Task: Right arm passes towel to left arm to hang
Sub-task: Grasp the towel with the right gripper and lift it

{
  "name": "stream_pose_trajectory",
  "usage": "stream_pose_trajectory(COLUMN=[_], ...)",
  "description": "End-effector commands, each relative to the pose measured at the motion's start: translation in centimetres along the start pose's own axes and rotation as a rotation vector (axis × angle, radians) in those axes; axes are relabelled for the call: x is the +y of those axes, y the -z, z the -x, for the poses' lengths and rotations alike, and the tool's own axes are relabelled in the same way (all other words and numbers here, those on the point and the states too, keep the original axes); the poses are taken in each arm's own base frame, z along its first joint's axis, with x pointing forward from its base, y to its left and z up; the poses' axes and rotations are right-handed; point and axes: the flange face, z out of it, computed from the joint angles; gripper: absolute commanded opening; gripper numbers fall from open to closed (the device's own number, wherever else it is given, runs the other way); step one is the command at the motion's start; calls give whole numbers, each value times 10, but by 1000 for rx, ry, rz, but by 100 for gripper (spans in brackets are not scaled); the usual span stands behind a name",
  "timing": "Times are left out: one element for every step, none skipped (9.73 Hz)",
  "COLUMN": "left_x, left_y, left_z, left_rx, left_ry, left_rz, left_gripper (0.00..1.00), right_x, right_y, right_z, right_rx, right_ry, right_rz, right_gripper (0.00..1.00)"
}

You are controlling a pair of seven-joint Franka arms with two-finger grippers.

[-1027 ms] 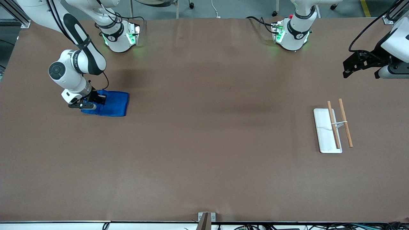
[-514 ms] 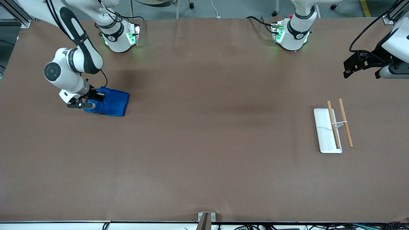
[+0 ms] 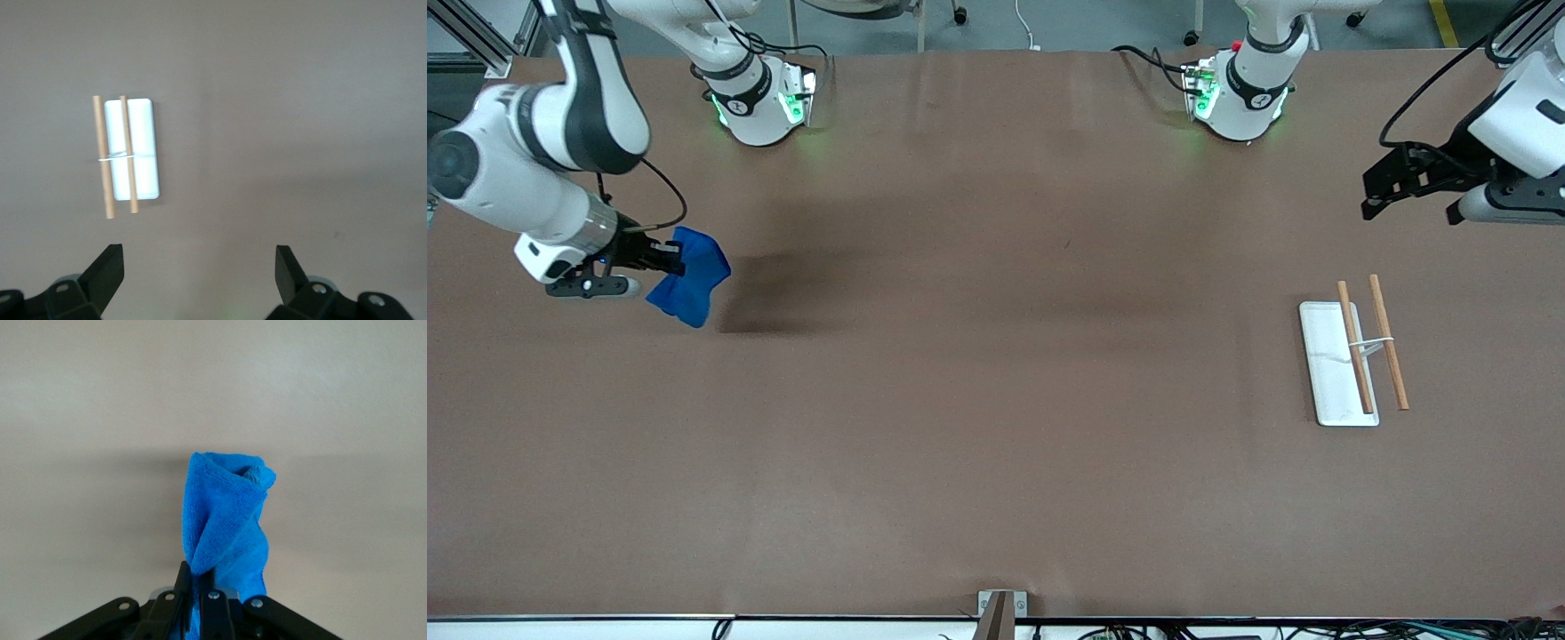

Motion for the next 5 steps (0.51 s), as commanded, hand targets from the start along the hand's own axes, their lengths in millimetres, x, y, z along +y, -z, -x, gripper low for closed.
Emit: stream_pose_trajectory(left_x=[20,30,39,49,59], left_y=[-36,-46,-55,-67,-77], left_z=[-19,-25,-31,-38,-46], left_rx=[-68,-93,-121,-159,-192], left_ry=[-15,-8,4,20,36], left_rz=[197,305,427,565,689], left_gripper=[100,100,100,100,100], right_x=[-40,-57,-85,-116,-142], right_y=[55,69,82,95,115], right_z=[-18,-21,-24,-24,-25], right_rx=[16,40,60,76,102], right_ry=[-13,-28,-32,-47,-48], right_rz=[-104,-147,-202,-269,-343], right_gripper=[0,0,0,0,0])
